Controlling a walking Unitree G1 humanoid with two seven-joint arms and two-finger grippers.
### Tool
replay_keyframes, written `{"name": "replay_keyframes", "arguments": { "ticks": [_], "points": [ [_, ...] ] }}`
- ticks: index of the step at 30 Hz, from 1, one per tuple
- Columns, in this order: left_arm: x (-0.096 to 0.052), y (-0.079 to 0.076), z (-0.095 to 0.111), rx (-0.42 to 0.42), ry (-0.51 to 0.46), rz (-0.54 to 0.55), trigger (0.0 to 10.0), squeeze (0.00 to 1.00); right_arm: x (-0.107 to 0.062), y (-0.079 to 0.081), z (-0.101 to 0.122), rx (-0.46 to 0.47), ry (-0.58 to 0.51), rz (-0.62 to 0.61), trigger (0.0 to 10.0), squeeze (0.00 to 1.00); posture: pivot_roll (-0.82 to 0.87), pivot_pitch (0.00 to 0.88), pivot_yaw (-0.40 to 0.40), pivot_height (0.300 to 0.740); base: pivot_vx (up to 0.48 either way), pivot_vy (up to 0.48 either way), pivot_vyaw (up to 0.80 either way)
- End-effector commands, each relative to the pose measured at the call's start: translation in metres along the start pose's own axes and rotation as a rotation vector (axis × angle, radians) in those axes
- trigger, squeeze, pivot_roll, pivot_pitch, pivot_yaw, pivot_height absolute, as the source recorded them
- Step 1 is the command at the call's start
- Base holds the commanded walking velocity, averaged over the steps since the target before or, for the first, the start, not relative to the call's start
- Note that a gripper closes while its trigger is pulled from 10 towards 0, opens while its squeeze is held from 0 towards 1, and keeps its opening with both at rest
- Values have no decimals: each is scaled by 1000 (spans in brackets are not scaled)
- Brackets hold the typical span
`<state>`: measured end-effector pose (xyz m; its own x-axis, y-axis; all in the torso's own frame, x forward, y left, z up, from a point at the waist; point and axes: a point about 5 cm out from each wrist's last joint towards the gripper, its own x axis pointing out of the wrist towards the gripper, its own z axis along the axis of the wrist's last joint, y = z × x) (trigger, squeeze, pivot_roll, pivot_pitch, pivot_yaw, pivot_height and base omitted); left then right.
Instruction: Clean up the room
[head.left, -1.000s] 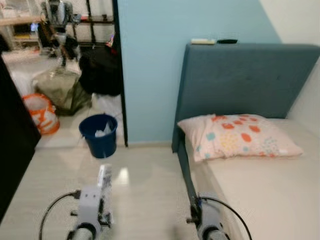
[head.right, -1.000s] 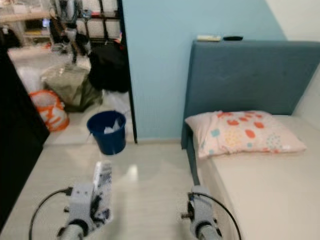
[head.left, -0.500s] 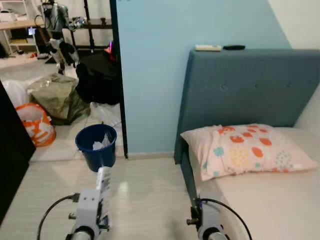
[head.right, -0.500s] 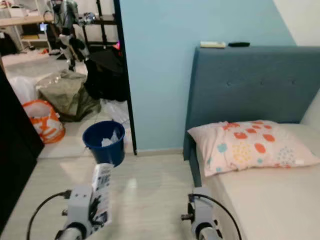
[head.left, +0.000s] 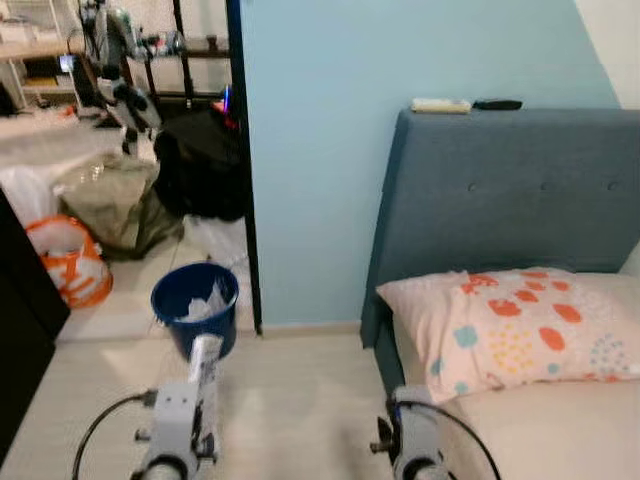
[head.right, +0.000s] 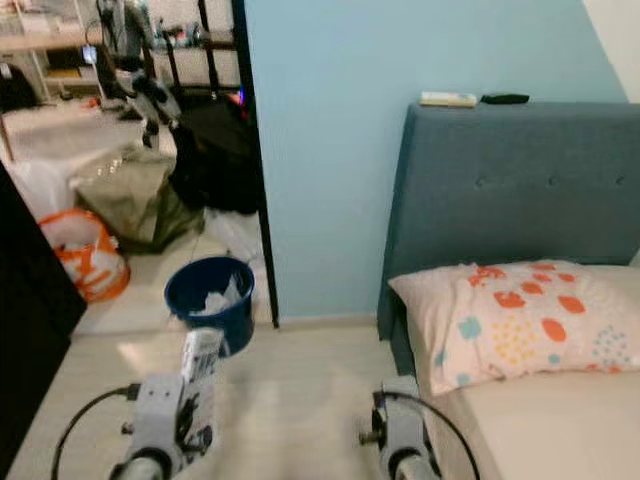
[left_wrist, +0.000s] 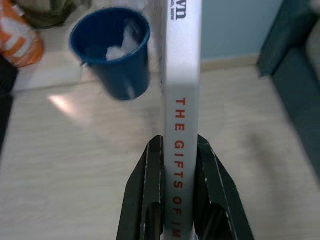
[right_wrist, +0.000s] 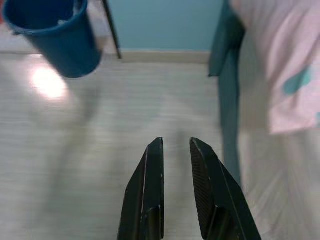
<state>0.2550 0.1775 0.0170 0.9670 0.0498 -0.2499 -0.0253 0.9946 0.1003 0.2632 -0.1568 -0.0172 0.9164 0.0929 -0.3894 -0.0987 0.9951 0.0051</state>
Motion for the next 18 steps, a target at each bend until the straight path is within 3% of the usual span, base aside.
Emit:
{"name": "replay_keyframes", "arguments": {
  "ticks": [1,7,18],
  "points": [
    [-2,9,-2,17,1,28,10000,0,-1,5,-4,20,13,5,10000,0,44,70,-57,728,371,0,0],
    [-2,9,-3,22,4,30,10000,0,-1,5,-4,20,13,4,10000,0,43,72,-59,728,328,0,0],
    [-1,7,-3,31,7,42,10000,0,-1,3,-2,21,7,-1,10000,0,36,77,-58,728,0,0,0]
  ]
}}
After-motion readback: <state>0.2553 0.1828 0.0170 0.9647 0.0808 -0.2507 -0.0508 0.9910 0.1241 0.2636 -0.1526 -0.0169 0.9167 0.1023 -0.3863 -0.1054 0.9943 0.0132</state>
